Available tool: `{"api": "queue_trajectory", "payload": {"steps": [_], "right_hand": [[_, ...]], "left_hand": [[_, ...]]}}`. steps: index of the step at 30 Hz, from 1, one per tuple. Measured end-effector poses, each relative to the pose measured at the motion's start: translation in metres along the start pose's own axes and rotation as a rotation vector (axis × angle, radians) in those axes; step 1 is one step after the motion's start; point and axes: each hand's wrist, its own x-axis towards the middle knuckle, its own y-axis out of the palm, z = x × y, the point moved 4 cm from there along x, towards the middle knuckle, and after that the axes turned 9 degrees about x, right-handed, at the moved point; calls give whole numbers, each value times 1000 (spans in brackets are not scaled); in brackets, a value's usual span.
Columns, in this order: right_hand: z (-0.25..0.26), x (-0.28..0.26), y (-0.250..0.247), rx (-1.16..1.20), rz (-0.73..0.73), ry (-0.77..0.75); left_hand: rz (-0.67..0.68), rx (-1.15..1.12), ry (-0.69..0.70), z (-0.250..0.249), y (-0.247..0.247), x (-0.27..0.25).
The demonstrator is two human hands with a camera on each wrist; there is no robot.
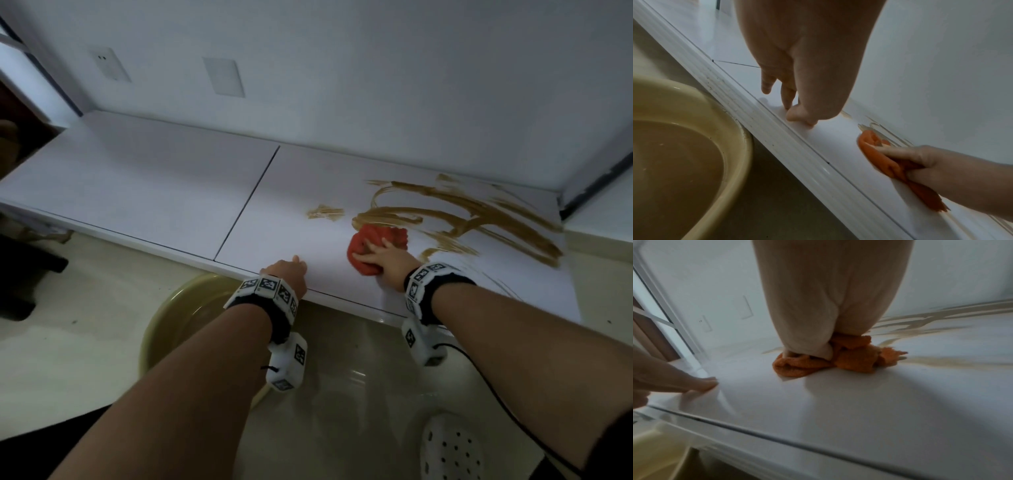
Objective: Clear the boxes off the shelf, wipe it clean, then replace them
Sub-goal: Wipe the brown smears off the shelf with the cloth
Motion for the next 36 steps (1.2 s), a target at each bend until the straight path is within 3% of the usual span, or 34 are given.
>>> {"api": "queue_trajectory", "payload": {"steps": [4,8,11,19,26,31,36], "right_hand": [[33,15,2,-77,7,-44],[70,5,15,-158,9,-208],[63,-13,16,-204,87,-288],[-17,-25,-1,-61,42,42],[62,-6,11,-193,97,-154],[72,21,0,-170,61,-111],[42,20,-13,-121,81,10]], "left_hand": [[-3,8,-12,-2,-4,-2],[-13,-10,-3,-1,-7,-2],[-15,9,19,-1,-9,-4],[-17,57,62,0,-5,-6],[5,-10,46,8,-6,-8],[18,-26,37,11,-6,-6],[37,34,70,10,-12,-12]]}}
